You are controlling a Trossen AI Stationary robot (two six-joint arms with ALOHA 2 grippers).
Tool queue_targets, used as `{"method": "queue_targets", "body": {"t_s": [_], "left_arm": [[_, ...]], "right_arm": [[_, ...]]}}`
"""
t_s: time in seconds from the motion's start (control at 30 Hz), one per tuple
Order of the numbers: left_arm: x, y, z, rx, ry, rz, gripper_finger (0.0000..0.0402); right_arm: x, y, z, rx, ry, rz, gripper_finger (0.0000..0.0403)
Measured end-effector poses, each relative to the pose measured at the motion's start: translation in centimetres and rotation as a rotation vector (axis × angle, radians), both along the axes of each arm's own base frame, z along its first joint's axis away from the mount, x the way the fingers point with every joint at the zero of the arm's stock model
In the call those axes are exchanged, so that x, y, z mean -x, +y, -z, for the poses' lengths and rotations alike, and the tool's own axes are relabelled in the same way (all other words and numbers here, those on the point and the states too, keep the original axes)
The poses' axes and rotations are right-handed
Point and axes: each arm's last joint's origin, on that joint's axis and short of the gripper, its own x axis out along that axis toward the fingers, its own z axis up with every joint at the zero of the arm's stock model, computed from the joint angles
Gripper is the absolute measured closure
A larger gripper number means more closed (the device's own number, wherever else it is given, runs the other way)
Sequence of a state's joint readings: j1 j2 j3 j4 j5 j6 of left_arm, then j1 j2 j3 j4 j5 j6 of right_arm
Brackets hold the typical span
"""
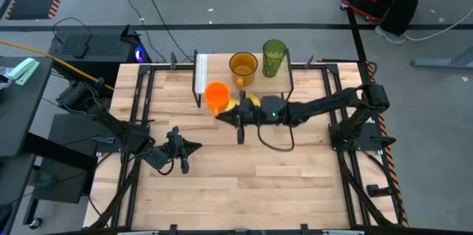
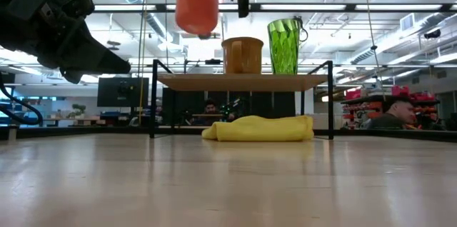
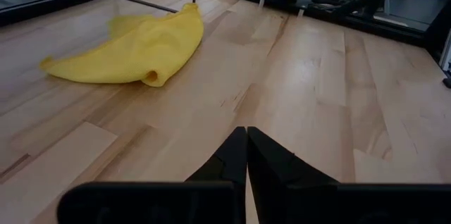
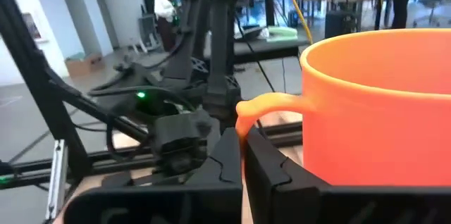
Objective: Stack small to large cups/mugs on shelf
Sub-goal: Put the orange mug on the shelf
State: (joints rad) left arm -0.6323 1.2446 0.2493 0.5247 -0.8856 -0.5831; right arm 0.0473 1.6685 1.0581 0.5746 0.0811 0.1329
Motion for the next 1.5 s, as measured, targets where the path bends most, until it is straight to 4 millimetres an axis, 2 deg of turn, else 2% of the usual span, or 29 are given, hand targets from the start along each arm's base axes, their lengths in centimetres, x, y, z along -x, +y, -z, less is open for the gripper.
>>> {"method": "queue_targets", "body": {"t_s": [0.27,0.43,0.5,0.63,0.8,1.03,1.37,1.5], "left_arm": [[0.0,0.0,0.0,0.005,0.001,-0.002,0.0384],[0.0,0.0,0.0,0.003,0.003,-0.002,0.0377],[0.0,0.0,0.1,0.001,0.006,-0.002,0.0378],[0.1,0.1,0.2,-0.003,0.017,-0.004,0.0384],[0.1,0.1,0.2,-0.003,0.018,-0.004,0.0387],[0.1,0.1,0.2,-0.001,0.016,-0.005,0.0376],[0.1,0.1,0.2,-0.001,0.016,-0.005,0.0384],[0.1,0.1,0.2,-0.001,0.017,-0.005,0.0383]], "right_arm": [[-2.3,-3.0,-1.3,-0.007,0.049,0.016,0.0400],[-2.6,-5.0,0.6,-0.048,0.082,0.037,0.0400],[-2.5,-5.5,1.2,-0.053,0.039,0.050,0.0400],[-1.7,-5.2,1.7,-0.023,-0.064,0.036,0.0400],[-0.8,-5.3,3.9,-0.033,-0.025,0.086,0.0400],[-0.5,-4.7,3.8,-0.020,-0.086,0.112,0.0400],[-0.1,-7.8,3.9,-0.044,-0.081,0.154,0.0401],[-0.3,-8.4,3.9,-0.050,-0.043,0.160,0.0401]]}}
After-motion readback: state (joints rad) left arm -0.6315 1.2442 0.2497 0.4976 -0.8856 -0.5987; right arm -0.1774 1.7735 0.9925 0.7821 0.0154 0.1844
